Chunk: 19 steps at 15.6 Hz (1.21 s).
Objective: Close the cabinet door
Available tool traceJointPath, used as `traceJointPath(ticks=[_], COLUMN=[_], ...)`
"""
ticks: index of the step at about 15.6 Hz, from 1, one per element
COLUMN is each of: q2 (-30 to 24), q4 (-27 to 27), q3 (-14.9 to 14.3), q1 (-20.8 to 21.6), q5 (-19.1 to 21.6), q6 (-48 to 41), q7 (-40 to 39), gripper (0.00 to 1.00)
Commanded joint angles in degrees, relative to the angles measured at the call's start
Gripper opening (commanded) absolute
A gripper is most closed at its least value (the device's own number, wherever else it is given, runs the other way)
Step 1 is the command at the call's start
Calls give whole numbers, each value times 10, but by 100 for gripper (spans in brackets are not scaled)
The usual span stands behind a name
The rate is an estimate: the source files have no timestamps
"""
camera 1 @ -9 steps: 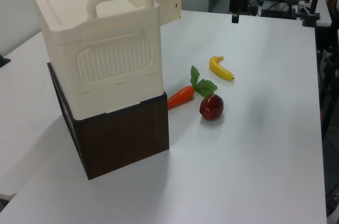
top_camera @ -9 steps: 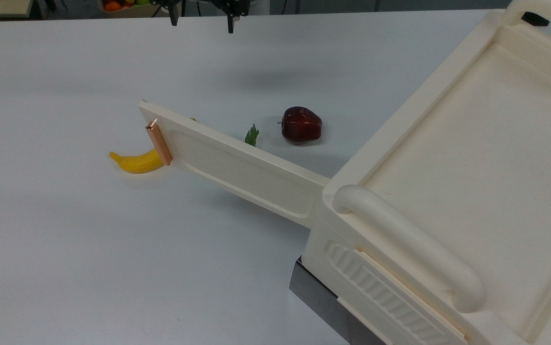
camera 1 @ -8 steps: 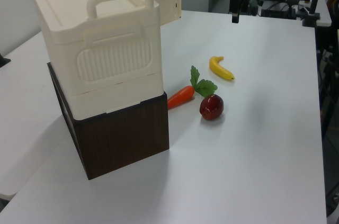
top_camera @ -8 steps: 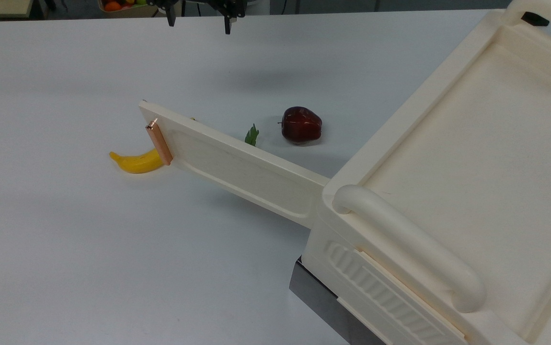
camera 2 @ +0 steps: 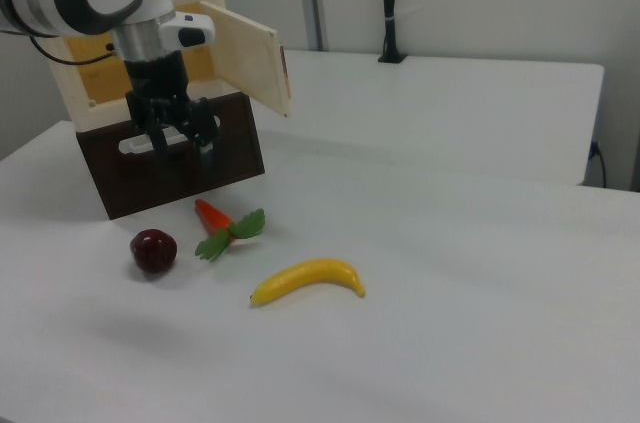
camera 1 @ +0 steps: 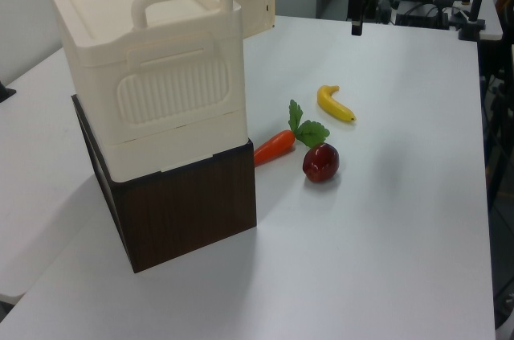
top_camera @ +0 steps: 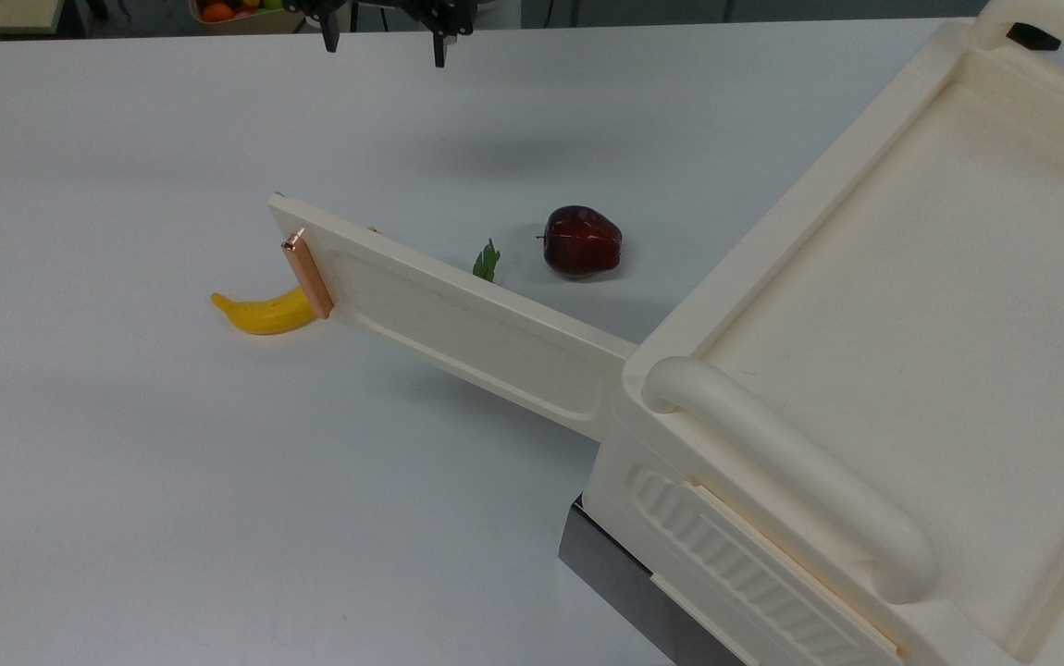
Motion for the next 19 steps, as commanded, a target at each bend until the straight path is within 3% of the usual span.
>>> traceJointPath(ticks=[1, 7, 14, 19], q2=[-5, 1, 12, 49], q4=[-5, 1, 16, 100], q3=[-1, -1, -1, -1], q1=[-1, -2, -9, -19], q5=[-4, -4, -1, 0], q6=[-6, -4, 2, 48], q7=[-5, -12, -19, -11], gripper=[83, 3, 0, 0])
